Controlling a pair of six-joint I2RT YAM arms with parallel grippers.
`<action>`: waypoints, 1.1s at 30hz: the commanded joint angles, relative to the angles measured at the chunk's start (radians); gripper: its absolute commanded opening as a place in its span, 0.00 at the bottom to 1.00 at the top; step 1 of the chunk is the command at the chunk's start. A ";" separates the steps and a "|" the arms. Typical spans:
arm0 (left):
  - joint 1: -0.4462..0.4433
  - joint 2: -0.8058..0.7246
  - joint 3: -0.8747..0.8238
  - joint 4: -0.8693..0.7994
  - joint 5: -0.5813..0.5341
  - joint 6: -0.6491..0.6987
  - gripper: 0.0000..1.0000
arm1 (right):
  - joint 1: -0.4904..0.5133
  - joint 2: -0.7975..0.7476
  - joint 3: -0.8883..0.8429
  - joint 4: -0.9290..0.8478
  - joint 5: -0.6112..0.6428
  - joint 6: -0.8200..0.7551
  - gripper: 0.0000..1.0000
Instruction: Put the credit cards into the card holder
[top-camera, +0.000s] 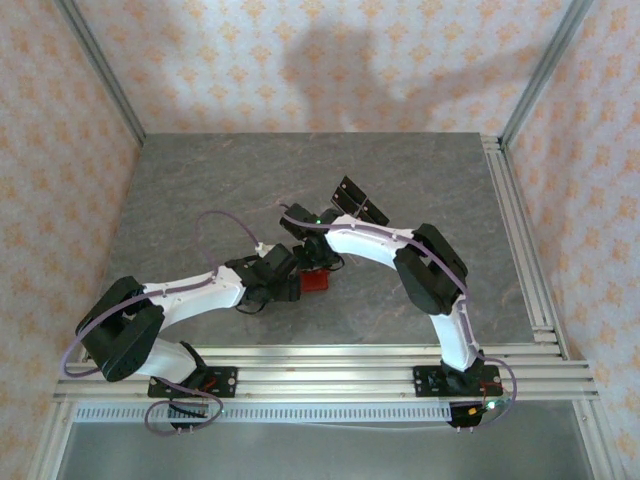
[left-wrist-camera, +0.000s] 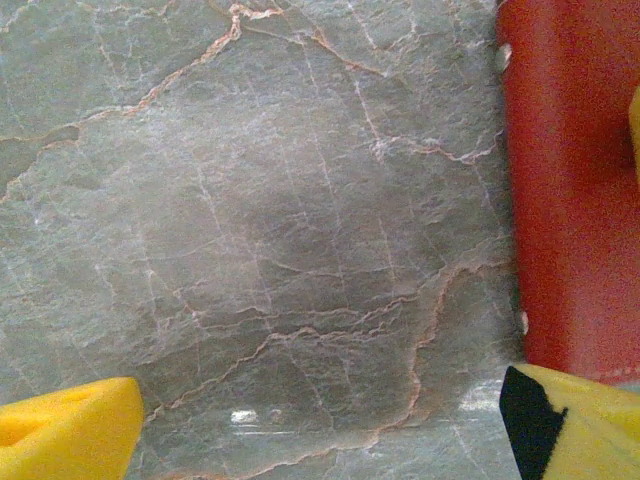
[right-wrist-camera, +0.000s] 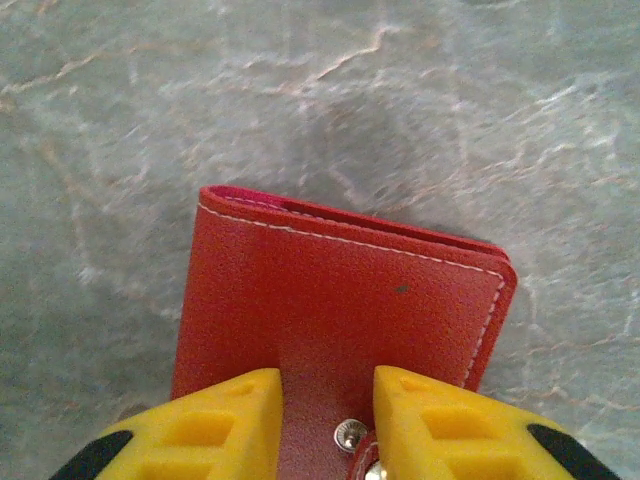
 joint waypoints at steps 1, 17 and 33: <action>0.008 0.019 0.034 -0.022 -0.031 -0.002 0.94 | 0.004 -0.003 0.060 -0.092 -0.032 -0.027 0.33; 0.009 0.029 0.041 -0.004 -0.034 0.013 0.94 | 0.002 -0.070 0.020 -0.158 0.037 -0.033 0.35; 0.009 0.035 0.031 0.011 -0.029 0.015 0.93 | 0.002 -0.024 0.013 -0.162 0.047 -0.043 0.23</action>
